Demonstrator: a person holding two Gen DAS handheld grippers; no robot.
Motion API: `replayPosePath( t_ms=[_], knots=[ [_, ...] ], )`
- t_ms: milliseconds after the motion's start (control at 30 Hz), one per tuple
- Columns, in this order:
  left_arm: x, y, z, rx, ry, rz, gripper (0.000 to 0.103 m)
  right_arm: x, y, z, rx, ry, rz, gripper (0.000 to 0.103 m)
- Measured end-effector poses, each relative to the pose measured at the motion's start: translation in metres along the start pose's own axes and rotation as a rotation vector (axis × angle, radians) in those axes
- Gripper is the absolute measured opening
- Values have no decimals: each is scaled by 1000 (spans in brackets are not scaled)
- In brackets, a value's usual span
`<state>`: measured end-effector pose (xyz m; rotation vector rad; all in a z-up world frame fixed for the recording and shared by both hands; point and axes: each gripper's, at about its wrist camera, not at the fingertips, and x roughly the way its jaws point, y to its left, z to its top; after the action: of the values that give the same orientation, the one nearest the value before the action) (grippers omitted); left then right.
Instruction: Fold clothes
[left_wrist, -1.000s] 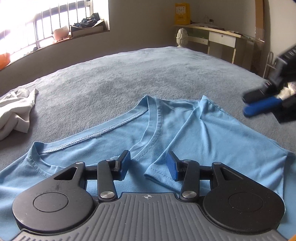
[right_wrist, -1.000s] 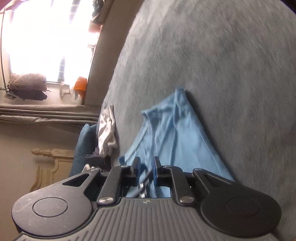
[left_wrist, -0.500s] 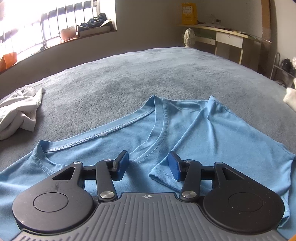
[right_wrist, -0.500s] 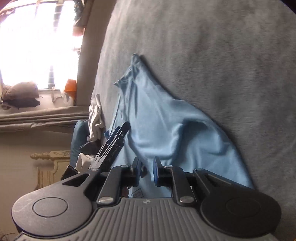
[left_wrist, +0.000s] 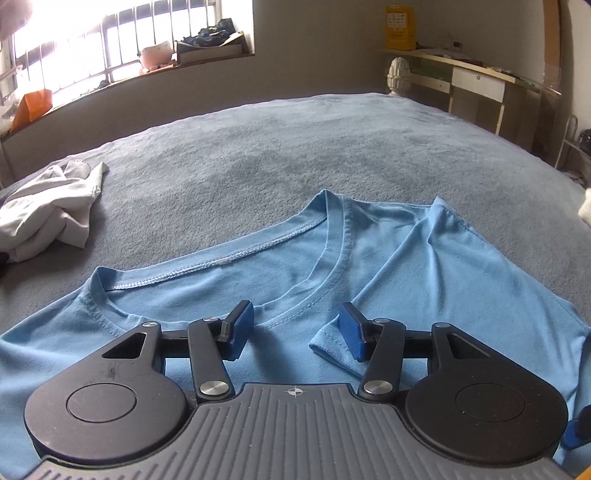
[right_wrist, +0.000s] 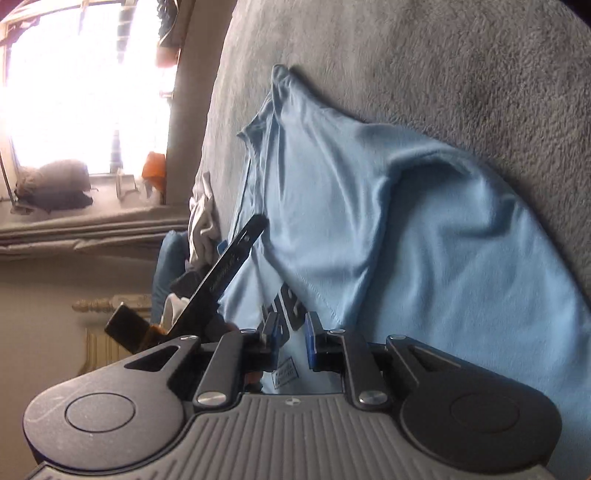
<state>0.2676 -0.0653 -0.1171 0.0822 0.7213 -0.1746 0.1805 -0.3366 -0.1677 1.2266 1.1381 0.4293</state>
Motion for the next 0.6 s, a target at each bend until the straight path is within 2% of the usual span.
replayPosePath(
  t_ms=[100,267,400,500,600],
  knots=[
    [-17,17,4,-24,6,11,51,29,-12,-12,61,51,-8,14],
    [-64,61,13,-10,61,44,52,59,4,-46,23,147,55,15],
    [-121,117,20,3,106,150,52,64,26,-59,-42,159,71,16],
    [-169,162,16,-31,83,246,60,65,48,-67,-110,165,72,16],
    [-206,204,-6,-94,57,317,72,75,77,-78,-201,181,32,17]
  ],
)
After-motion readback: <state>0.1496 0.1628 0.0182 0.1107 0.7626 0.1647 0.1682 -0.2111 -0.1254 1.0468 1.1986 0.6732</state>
